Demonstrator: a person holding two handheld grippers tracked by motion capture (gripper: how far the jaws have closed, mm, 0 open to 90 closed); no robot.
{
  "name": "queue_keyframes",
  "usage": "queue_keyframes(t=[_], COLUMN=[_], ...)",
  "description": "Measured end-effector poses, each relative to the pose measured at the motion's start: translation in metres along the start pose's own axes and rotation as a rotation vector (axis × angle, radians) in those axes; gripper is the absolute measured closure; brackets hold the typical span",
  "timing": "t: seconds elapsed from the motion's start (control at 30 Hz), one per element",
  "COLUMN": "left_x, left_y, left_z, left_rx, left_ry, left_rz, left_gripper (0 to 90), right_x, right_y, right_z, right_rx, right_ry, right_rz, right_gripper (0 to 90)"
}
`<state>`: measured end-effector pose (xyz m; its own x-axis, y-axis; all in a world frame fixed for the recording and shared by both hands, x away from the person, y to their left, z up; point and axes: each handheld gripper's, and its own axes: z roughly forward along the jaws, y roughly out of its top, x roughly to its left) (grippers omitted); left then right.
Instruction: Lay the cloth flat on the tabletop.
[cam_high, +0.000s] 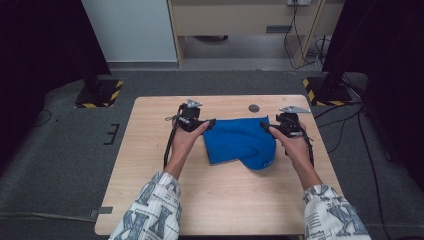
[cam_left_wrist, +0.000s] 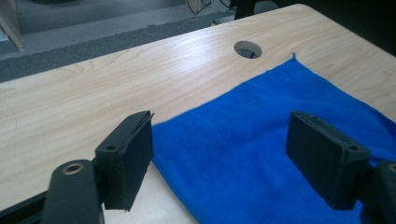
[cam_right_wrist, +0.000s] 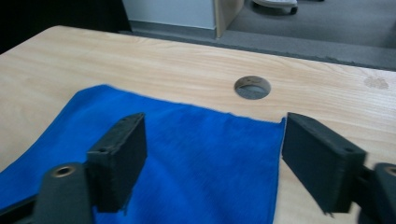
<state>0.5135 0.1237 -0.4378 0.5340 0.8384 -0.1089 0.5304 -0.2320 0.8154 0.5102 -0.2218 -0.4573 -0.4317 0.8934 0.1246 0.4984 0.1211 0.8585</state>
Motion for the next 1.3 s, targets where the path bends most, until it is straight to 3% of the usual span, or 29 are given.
queue_keyframes(t=[0.17, 0.37, 0.5, 0.63, 0.9, 0.97, 1.03, 1.17, 1.3], left_x=[-0.009, -0.018, -0.026, -0.033, -0.044, -0.050, -0.052, -0.055, -0.058], left_y=[-0.020, -0.041, -0.063, -0.081, -0.111, -0.121, -0.123, -0.126, -0.127], left_z=[-0.023, -0.043, -0.051, -0.056, -0.052, -0.044, -0.040, -0.030, -0.026], left_rx=[-0.028, -0.048, -0.043, -0.053, -0.003, 0.046, 0.061, 0.100, 0.099], left_ry=[-0.015, -0.023, -0.037, -0.045, -0.039, -0.051, -0.042, -0.036, -0.033], left_rz=[0.007, 0.059, 0.083, 0.072, 0.098, 0.110, 0.119, 0.127, 0.129], left_gripper=[18.7, 20.2, 22.0, 23.7, 31.5, 32.8, 35.4, 36.3, 36.8], right_x=[0.017, 0.033, 0.039, 0.046, 0.062, 0.068, 0.072, 0.077, 0.081], right_y=[-0.011, -0.026, -0.042, -0.058, -0.082, -0.085, -0.087, -0.091, -0.098], right_z=[-0.023, -0.041, -0.050, -0.057, -0.064, -0.063, -0.063, -0.059, -0.053], right_rx=[-0.013, -0.016, -0.018, -0.012, -0.009, 0.003, 0.007, 0.027, 0.072], right_ry=[0.032, 0.069, 0.101, 0.123, 0.166, 0.166, 0.174, 0.178, 0.184], right_rz=[-0.033, -0.076, -0.084, -0.089, -0.118, -0.137, -0.159, -0.195, -0.234], right_gripper=[39.0, 51.3, 56.3, 60.9, 68.7, 70.7, 71.5, 66.4, 62.1])
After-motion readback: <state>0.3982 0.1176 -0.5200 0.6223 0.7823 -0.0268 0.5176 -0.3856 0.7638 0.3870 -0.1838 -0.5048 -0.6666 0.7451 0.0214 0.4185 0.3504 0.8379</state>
